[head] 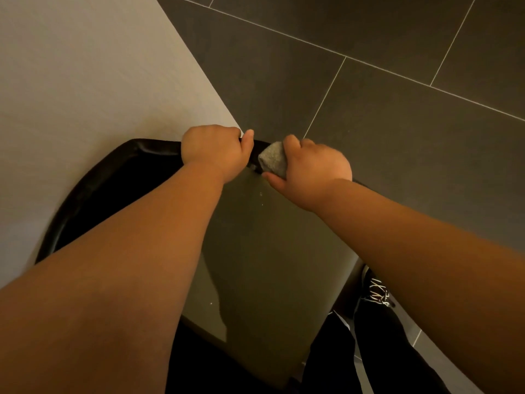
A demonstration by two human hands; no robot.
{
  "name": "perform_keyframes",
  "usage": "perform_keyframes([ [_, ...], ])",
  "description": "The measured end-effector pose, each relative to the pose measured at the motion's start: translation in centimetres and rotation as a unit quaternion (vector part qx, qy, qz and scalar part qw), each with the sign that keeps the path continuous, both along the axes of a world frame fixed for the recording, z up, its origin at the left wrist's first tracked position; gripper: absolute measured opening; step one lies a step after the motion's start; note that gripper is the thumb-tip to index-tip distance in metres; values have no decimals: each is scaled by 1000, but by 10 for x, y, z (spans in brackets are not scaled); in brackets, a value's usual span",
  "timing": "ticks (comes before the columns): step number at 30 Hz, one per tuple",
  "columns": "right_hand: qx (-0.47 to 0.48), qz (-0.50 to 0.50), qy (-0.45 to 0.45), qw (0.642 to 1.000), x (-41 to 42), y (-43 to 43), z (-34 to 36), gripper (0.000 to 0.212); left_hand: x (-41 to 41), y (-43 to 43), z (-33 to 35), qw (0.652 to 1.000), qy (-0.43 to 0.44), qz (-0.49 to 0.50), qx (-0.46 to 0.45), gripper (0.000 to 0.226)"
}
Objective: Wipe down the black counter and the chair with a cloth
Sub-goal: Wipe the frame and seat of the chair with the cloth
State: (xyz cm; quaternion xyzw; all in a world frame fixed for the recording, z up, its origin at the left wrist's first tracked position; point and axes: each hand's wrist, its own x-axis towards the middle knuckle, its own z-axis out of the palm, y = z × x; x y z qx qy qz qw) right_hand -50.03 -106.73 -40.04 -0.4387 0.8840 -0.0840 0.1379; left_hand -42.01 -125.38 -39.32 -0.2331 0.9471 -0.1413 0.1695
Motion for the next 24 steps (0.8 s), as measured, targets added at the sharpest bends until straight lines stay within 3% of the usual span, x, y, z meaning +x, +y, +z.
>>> perform_keyframes([
  [8,0,-35,-17,999,-10,76,-1,68,4,-1,-3,999,6,-39,-7,73],
  [16,5,-25,-16,1000,-1,26,1,65,-1,5,-5,998,27,-53,24,65],
  [20,-30,-45,3,999,1,74,0,65,0,7,-4,998,36,-45,41,63],
  [24,-6,-68,20,997,0,114,0,68,0,5,-7,997,42,-41,45,64],
])
